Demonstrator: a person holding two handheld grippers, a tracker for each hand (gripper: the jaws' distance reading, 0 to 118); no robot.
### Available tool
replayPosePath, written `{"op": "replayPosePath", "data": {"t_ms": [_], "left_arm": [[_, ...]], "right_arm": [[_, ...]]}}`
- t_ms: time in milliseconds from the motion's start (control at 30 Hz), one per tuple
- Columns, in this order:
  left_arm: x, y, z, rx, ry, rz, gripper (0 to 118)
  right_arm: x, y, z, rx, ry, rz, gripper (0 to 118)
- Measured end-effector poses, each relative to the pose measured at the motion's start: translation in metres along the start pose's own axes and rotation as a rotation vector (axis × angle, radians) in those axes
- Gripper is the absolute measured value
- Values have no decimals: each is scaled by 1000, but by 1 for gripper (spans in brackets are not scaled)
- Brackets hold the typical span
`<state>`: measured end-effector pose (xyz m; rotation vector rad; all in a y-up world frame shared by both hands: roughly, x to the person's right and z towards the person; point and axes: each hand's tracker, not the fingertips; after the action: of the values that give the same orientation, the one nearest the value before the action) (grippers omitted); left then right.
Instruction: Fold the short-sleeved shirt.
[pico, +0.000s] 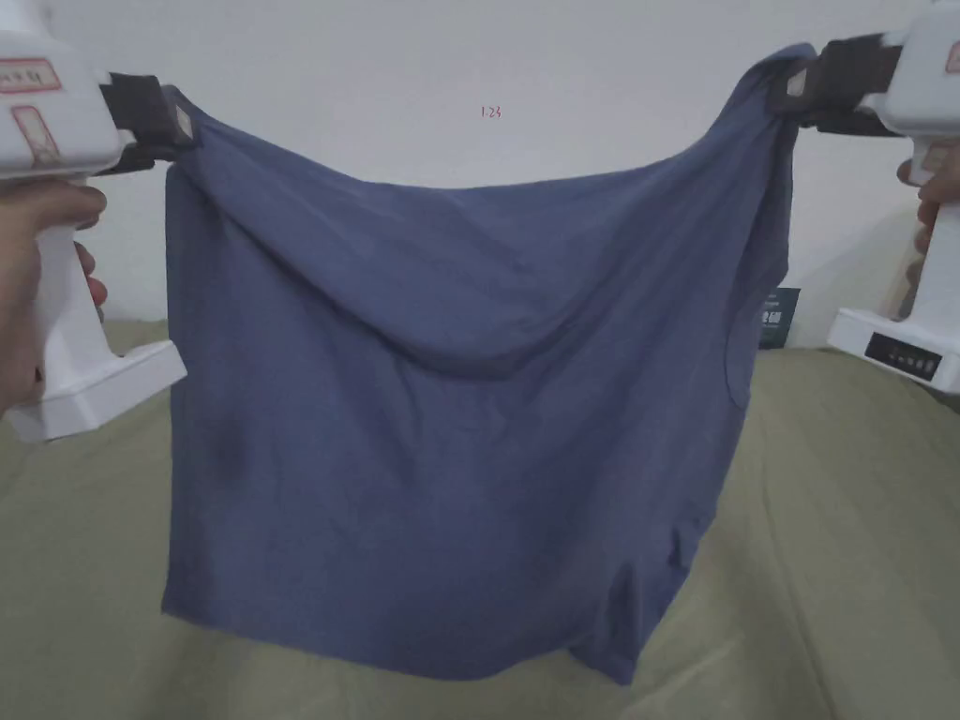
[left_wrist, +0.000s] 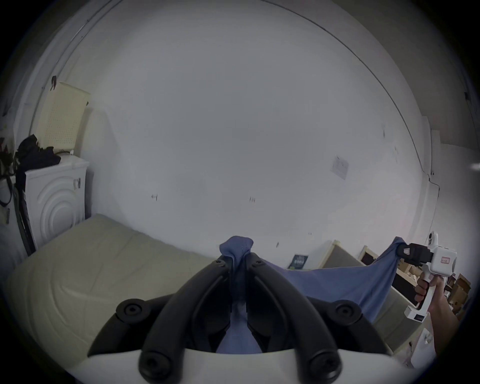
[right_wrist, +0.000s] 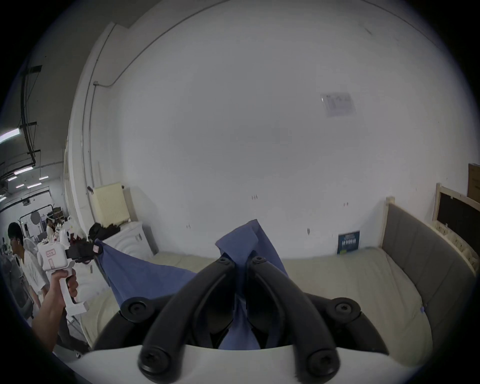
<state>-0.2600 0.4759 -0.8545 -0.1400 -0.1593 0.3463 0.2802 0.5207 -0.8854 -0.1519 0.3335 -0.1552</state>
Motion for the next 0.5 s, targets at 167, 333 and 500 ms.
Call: {"op": "replayPosePath", "data": {"t_ms": [167, 333, 500], "left_arm": [[4, 27, -25, 38, 12, -4, 10], [3, 44, -50, 61, -8, -5, 10], [8, 7, -63, 16, 9, 5, 10]], "right_arm": [[-12, 34, -20, 63, 2, 8, 9], [-22, 56, -45, 107, 10, 29, 9], [-27, 20, -58, 82, -12, 72, 9]]}}
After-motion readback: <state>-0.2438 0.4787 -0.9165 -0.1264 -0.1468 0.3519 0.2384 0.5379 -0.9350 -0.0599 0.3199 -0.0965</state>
